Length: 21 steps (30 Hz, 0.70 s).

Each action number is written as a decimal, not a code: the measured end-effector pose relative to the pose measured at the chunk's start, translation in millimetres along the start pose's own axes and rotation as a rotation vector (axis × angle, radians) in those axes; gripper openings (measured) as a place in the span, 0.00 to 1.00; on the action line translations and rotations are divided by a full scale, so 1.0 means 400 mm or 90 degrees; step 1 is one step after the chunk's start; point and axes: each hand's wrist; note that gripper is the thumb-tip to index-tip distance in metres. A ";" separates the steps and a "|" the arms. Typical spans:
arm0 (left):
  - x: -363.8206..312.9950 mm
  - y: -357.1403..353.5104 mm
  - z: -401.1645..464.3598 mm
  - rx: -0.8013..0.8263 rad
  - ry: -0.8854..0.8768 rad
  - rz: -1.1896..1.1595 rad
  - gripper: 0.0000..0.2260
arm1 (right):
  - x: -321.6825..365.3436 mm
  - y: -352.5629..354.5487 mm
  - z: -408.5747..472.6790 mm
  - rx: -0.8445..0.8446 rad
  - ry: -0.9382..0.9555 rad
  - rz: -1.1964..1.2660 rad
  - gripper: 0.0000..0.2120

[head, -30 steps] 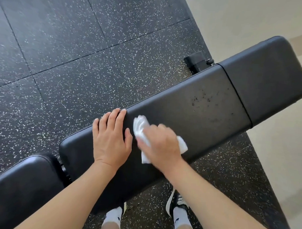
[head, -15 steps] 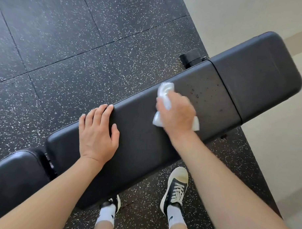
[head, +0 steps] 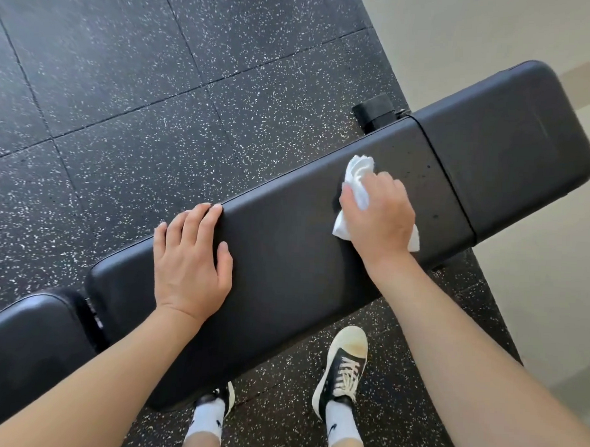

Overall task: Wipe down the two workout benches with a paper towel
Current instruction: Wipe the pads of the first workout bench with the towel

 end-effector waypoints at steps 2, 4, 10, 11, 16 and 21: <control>-0.001 0.004 0.001 0.008 0.002 0.002 0.27 | 0.115 -0.024 -0.031 0.021 0.025 -0.011 0.11; -0.001 0.006 0.000 0.015 0.004 0.001 0.27 | 0.235 -0.044 -0.105 0.077 0.189 -0.010 0.12; 0.001 0.002 -0.002 0.015 0.005 0.000 0.27 | 0.206 -0.046 -0.051 0.071 0.479 -0.028 0.10; 0.002 0.000 -0.002 0.013 0.005 0.002 0.27 | 0.179 -0.055 0.007 0.027 0.418 -0.092 0.10; 0.005 -0.001 -0.001 0.012 0.006 0.002 0.27 | 0.098 -0.064 0.178 0.015 -0.005 -0.047 0.17; 0.003 0.002 -0.001 0.027 0.008 -0.003 0.27 | 0.273 -0.060 -0.043 0.138 0.286 0.095 0.12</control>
Point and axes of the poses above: each hand's wrist, its own z-axis towards the middle knuckle, its own y-axis out of the back of the hand, x = y × z, and after that the axes turned 5 degrees about -y, right-handed
